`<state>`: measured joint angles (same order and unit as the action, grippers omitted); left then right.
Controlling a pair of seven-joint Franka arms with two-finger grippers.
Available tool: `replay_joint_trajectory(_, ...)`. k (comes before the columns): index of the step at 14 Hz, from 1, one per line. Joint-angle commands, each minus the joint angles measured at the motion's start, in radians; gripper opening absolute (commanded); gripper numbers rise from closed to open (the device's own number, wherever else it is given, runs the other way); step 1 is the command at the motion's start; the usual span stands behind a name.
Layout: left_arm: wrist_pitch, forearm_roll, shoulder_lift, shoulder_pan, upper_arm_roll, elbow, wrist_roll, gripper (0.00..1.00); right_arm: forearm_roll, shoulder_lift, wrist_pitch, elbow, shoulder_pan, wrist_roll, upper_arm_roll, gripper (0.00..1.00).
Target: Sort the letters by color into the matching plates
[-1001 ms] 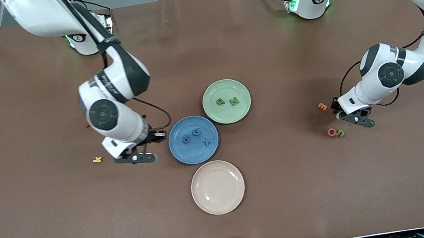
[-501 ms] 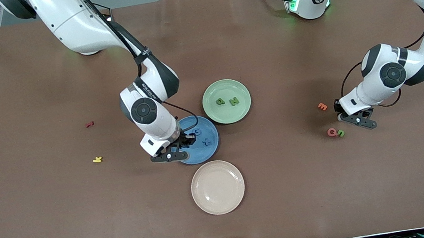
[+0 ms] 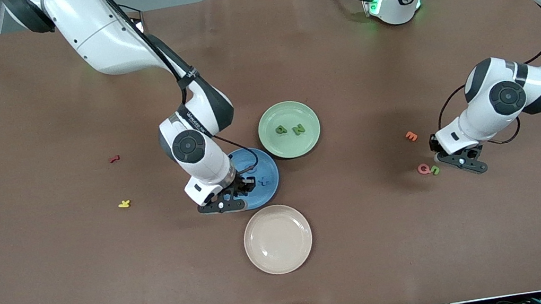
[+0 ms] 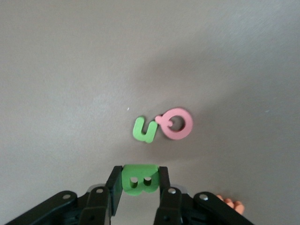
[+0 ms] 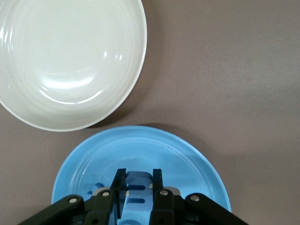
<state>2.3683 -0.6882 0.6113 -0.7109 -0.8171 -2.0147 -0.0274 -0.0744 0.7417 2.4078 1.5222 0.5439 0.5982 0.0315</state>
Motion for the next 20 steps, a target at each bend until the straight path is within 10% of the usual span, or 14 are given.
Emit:
replay_joint_trajectory(1, -0.069, 0.032, -0.005, 0.043, -0.01, 0.056, -0.006, 0.0, -0.004, 0.027, 0.008, -0.034, 0.013, 0.012, -0.004, 0.11)
replay_joint_trajectory(3, -0.104, 0.061, -0.004, 0.07, -0.01, 0.085, -0.017, 0.0, -0.004, 0.027, 0.008, -0.034, 0.013, 0.012, -0.004, 0.17)
replay_joint_trajectory(6, -0.113, 0.061, -0.004, 0.093, -0.01, 0.091, -0.054, 0.0, -0.005, 0.021, 0.007, -0.034, 0.011, 0.011, -0.004, 0.9)
replay_joint_trajectory(7, -0.115, 0.062, -0.005, 0.094, -0.011, 0.093, -0.058, 0.0, -0.002, 0.015, 0.005, -0.034, 0.01, 0.002, -0.005, 1.0)
replay_joint_trajectory(11, -0.132, 0.064, -0.004, 0.108, -0.011, 0.105, -0.065, 0.0, 0.004, -0.046, -0.083, -0.025, 0.001, -0.008, -0.007, 1.0)
replay_joint_trajectory(20, -0.133, 0.075, -0.004, 0.114, -0.011, 0.105, -0.066, 0.0, -0.005, -0.453, -0.732, -0.017, -0.134, -0.107, -0.01, 1.0)
